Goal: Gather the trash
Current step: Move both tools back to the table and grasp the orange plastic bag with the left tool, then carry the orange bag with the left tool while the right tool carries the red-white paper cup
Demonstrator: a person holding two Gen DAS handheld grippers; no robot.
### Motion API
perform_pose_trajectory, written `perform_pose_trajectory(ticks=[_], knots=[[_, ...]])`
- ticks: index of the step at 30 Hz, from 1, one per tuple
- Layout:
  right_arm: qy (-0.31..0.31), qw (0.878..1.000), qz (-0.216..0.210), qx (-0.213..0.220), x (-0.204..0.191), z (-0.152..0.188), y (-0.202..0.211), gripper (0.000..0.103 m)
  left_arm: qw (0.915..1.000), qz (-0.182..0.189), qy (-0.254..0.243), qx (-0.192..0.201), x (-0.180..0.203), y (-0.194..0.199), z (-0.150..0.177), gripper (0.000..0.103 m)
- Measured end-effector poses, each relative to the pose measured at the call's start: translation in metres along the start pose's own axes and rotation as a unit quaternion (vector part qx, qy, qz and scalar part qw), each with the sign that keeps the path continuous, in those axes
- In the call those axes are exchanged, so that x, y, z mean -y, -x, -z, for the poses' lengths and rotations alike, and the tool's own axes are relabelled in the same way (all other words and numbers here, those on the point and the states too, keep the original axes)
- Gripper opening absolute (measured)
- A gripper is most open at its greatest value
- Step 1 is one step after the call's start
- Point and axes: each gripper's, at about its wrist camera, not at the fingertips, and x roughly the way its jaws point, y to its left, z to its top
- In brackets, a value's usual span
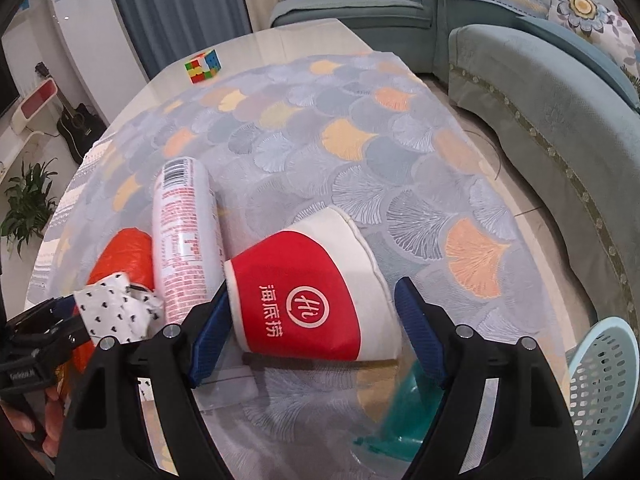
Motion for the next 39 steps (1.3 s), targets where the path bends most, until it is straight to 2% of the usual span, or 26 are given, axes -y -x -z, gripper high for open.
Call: perform_pose_trajectory(ticks=[5,7,9,10,11,14,20,29,34,39], knots=[[-0.006,1.0,-0.004,-0.001,0.001,-0.002,-0.005,0.075,0.9999,-0.009,-0.005,-0.005,0.004,0.0,0.001,0.078],[-0.005,1.0,-0.005,-0.003,0.001,-0.003,-0.006,0.075,0.9999,-0.01,-0.003,-0.003,0.005,0.001,0.003,0.07],[-0.004,1.0,-0.006,-0.005,0.001,-0.002,-0.006,0.074,1.0,0.004,-0.002,-0.001,0.007,0.004,0.005,0.051],[-0.004,1.0,-0.007,-0.005,0.002,-0.002,-0.006,0.074,0.9999,0.01,-0.003,0.001,0.008,0.005,0.006,0.046],[-0.003,1.0,-0.006,-0.004,0.002,-0.002,-0.006,0.073,0.9999,0.014,-0.006,0.004,0.011,0.007,0.007,0.037],[0.002,1.0,-0.005,0.002,0.002,0.001,-0.002,0.071,0.9996,0.011,-0.011,0.022,0.016,0.017,0.011,0.026],[0.002,0.999,-0.012,0.034,0.004,0.005,0.025,0.071,0.9974,0.028,0.018,0.064,0.013,0.047,0.012,0.023],[-0.011,0.993,-0.008,0.118,0.02,0.01,0.112,0.071,0.9878,0.068,0.031,0.137,0.035,0.114,0.008,0.023],[-0.032,0.986,0.014,0.162,0.052,0.019,0.169,0.071,0.983,0.112,0.007,0.145,0.077,0.136,0.013,0.023],[-0.069,0.976,0.042,0.2,0.099,0.036,0.224,0.071,0.9784,0.151,-0.028,0.138,0.135,0.136,0.018,0.023]])
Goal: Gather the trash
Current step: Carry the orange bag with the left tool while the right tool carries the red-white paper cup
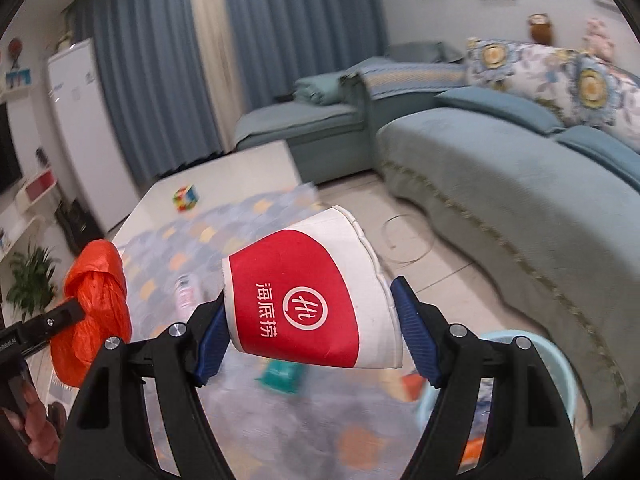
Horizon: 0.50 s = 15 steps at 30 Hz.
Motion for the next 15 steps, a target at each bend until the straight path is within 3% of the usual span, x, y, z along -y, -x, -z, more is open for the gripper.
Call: perform_pose_trajectory(ticks=[9,15], knots=[[-0.044,0.995,0.084,0.0,0.091,0.023,0.049,0.071,0.9963,0.06,-0.049,-0.036,0.102,-0.067,0.026,0.023],[-0.079,0.989,0.125,-0.021,0.142,0.052,0.058,0.071,0.9921,0.075,-0.076,-0.067,0.158,-0.117,0.056,0.023]])
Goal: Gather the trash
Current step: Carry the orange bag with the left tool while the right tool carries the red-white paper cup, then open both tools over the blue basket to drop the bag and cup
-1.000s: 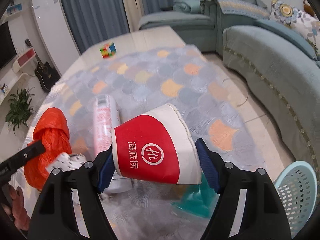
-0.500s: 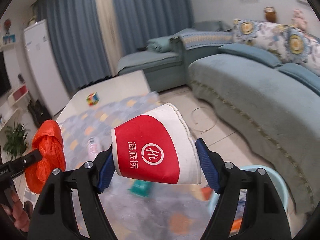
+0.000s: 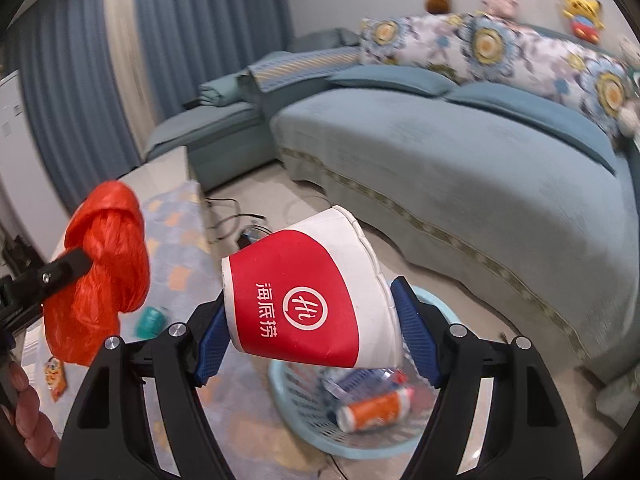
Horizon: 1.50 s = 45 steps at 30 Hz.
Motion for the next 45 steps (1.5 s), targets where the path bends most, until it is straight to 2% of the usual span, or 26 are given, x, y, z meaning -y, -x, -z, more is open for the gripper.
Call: perform_pose_trajectory(ticks=[5,11,14,18,24,28,30,32,45], knots=[[-0.034,0.999,0.02,-0.02,0.042,0.018,-0.008,0.071,0.9993,-0.004,-0.024,-0.029,0.023,-0.038,0.021,0.023],[-0.064,0.995,0.056,-0.06,0.076,0.039,-0.028,0.071,0.9964,-0.021,-0.049,-0.065,0.027,-0.069,0.047,0.023],[-0.073,0.992,0.07,-0.08,0.082,0.045,-0.039,0.071,0.9913,-0.049,-0.085,-0.088,0.031,-0.088,0.064,0.023],[-0.079,0.988,0.085,-0.105,0.089,0.055,-0.054,0.071,0.9903,-0.033,-0.077,-0.11,0.029,-0.098,0.071,0.023],[-0.081,0.982,0.094,-0.139,0.091,0.066,-0.069,0.073,0.9871,-0.04,-0.082,-0.132,0.027,-0.116,0.082,0.026],[-0.089,0.982,0.085,-0.145,0.093,0.069,-0.071,0.073,0.9882,-0.027,-0.07,-0.133,0.024,-0.12,0.082,0.032],[-0.094,0.981,0.081,-0.146,0.096,0.07,-0.07,0.074,0.9897,-0.02,-0.058,-0.129,0.021,-0.117,0.081,0.05],[-0.101,0.981,0.076,-0.147,0.098,0.07,-0.07,0.075,0.9912,-0.016,-0.048,-0.123,0.02,-0.116,0.079,0.056],[-0.079,0.986,0.063,-0.136,0.081,0.066,-0.062,0.075,0.9929,-0.006,-0.036,-0.113,0.021,-0.108,0.073,0.056]])
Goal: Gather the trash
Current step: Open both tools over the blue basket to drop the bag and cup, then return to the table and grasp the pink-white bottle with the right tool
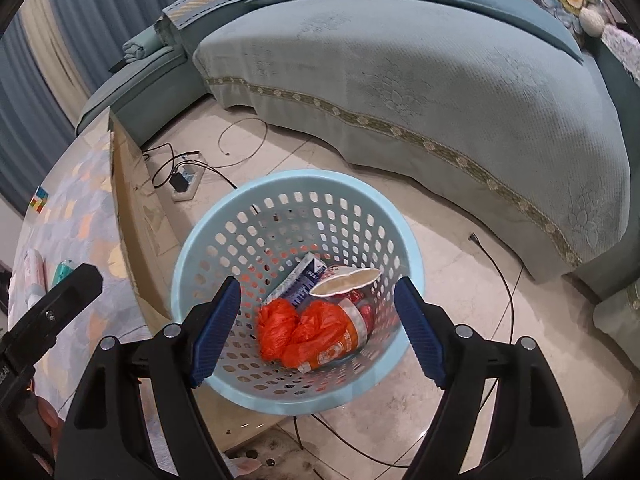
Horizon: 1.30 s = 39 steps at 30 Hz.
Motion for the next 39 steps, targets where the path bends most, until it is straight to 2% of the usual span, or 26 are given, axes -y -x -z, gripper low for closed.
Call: perform_pose_trajectory(ticks=[7,10,17,20,23,28,32,34,36,38,39], knots=[[0.016,1.0,-0.003,0.016,-0.011,-0.003,0.013,0.075,0.9997,0.004,0.019,0.014,-0.009,0.013,-0.004,0.057],[0.018,1.0,-0.007,0.021,-0.014,-0.005,0.02,0.075,0.9992,-0.001,0.029,0.027,-0.014,0.021,-0.005,0.063],[0.031,0.999,-0.014,0.041,-0.025,-0.008,0.039,0.075,0.9978,-0.001,0.049,0.045,-0.024,0.036,-0.009,0.064],[0.037,0.998,-0.022,0.049,-0.034,-0.01,0.048,0.075,0.9964,0.011,0.068,0.05,-0.032,0.044,-0.014,0.064],[0.044,0.997,-0.032,0.059,-0.044,-0.012,0.058,0.075,0.9939,0.004,0.08,0.076,-0.045,0.064,-0.021,0.064],[0.061,0.992,-0.06,0.096,-0.071,-0.014,0.078,0.075,0.9879,-0.014,0.094,0.123,-0.07,0.12,-0.027,0.064],[0.094,0.984,-0.1,0.11,-0.109,-0.013,0.084,0.075,0.9795,-0.067,0.112,0.154,-0.105,0.174,-0.017,0.064],[0.119,0.979,-0.124,0.11,-0.137,-0.01,0.084,0.073,0.9716,-0.109,0.13,0.165,-0.131,0.205,-0.006,0.068],[0.147,0.973,-0.141,0.108,-0.167,-0.008,0.08,0.065,0.9595,-0.154,0.156,0.177,-0.156,0.232,0.005,0.079],[0.176,0.965,-0.169,0.095,-0.203,-0.004,0.073,0.054,0.9422,-0.197,0.195,0.189,-0.181,0.258,0.02,0.086],[0.186,0.962,-0.18,0.089,-0.218,-0.002,0.07,0.049,0.9308,-0.214,0.223,0.195,-0.197,0.271,0.031,0.086]])
